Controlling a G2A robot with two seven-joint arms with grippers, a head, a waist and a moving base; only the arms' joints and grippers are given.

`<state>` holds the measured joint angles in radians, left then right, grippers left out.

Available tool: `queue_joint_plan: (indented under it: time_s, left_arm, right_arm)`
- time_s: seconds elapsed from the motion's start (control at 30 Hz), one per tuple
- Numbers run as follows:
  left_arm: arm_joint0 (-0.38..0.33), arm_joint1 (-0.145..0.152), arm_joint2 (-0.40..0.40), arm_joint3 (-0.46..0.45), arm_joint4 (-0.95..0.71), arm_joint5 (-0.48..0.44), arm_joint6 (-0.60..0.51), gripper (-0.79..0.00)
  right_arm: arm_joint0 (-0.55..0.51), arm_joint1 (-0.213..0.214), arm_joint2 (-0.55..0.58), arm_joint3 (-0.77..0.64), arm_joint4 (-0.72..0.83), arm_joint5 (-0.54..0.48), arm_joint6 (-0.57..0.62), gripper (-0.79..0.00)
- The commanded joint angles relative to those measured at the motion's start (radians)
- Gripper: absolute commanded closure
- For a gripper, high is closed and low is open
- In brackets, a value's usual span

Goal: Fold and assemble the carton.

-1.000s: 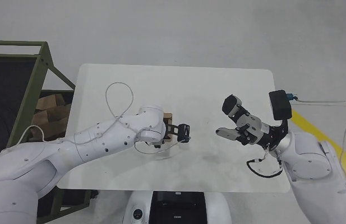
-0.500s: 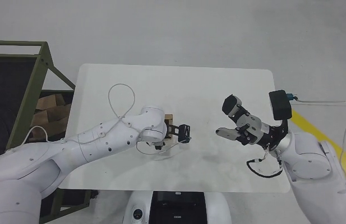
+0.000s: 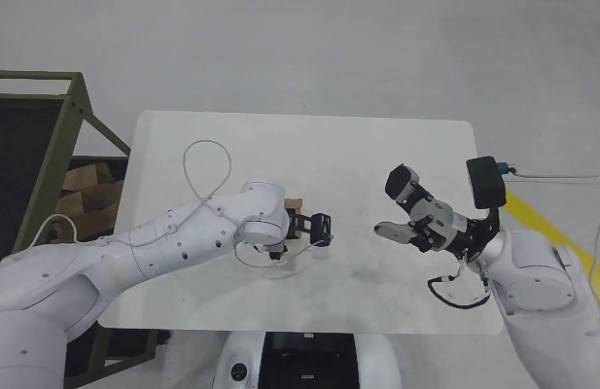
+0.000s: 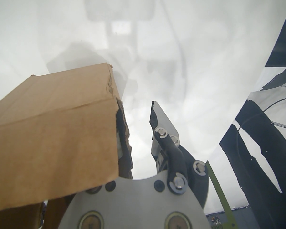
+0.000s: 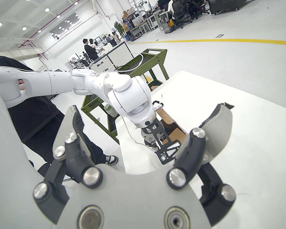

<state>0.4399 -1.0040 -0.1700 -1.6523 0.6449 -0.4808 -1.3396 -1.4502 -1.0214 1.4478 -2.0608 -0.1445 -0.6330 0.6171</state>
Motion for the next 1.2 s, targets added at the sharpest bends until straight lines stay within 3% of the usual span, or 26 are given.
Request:
queue_joint_plan:
  time_s: [0.0, 0.2, 0.23, 0.27, 0.33, 0.37, 0.4, 0.6, 0.63, 0.67, 0.7, 0.8, 0.87, 1.03, 1.17]
  left_arm:
    - [0.003, 0.003, 0.000, 0.004, -0.016, 0.009, -0.009, -0.323]
    - [0.010, 0.003, 0.000, 0.010, -0.031, -0.009, 0.009, -0.283]
    - [0.004, 0.003, 0.000, 0.016, -0.021, 0.000, 0.000, -0.237]
    - [0.004, 0.003, 0.000, 0.015, -0.002, 0.017, -0.017, -0.142]
    - [0.007, 0.000, 0.000, 0.005, -0.003, 0.022, -0.022, -0.105]
    - [0.002, 0.000, 0.000, 0.007, -0.014, 0.020, -0.019, -0.025]
    - [-0.002, 0.000, 0.000, 0.008, -0.021, 0.018, -0.018, 0.000]
    - [-0.008, 0.003, 0.000, 0.015, -0.054, 0.007, -0.007, 0.000]
    - [-0.007, 0.004, 0.000, 0.014, -0.054, 0.008, -0.007, -0.086]
    - [-0.007, 0.004, 0.000, 0.014, -0.055, 0.007, -0.007, -0.252]
    - [-0.007, 0.004, 0.000, 0.014, -0.057, 0.006, -0.006, -0.339]
    - [-0.009, 0.004, 0.000, 0.012, -0.059, 0.004, -0.004, -0.422]
    - [-0.013, 0.004, 0.000, 0.006, -0.065, -0.006, 0.006, -0.570]
    - [-0.018, 0.009, -0.011, 0.002, -0.066, -0.014, 0.017, -0.613]
    - [-0.013, 0.020, -0.042, -0.008, -0.082, -0.012, 0.033, -0.582]
  right_arm:
    - [0.000, 0.000, 0.000, 0.000, 0.000, 0.000, 0.000, -0.785]
    - [0.000, 0.000, 0.000, 0.000, 0.000, 0.000, 0.000, -0.785]
    - [0.000, 0.000, 0.000, 0.000, 0.000, 0.000, 0.000, -0.785]
    - [0.000, 0.000, 0.000, 0.000, 0.000, 0.000, 0.000, -0.785]
    - [0.000, 0.000, 0.000, 0.000, 0.000, 0.000, 0.000, -0.785]
    - [0.000, 0.000, 0.000, 0.000, 0.000, 0.000, 0.000, -0.785]
    - [0.000, 0.000, 0.000, 0.000, 0.000, 0.000, 0.000, -0.785]
    - [0.000, 0.000, 0.000, 0.000, 0.000, 0.000, 0.000, -0.785]
    - [0.000, 0.000, 0.000, 0.000, 0.000, 0.000, 0.000, -0.785]
    - [0.000, 0.000, 0.000, 0.000, 0.000, 0.000, 0.000, -0.785]
    - [0.000, 0.000, 0.000, 0.000, 0.000, 0.000, 0.000, -0.785]
    - [0.000, 0.000, 0.000, 0.000, 0.000, 0.000, 0.000, -0.785]
    - [0.000, 0.000, 0.000, 0.000, 0.000, 0.000, 0.000, -0.785]
    - [0.000, 0.000, 0.000, 0.000, 0.000, 0.000, 0.000, -0.785]
    - [0.000, 0.000, 0.000, 0.000, 0.000, 0.000, 0.000, -0.785]
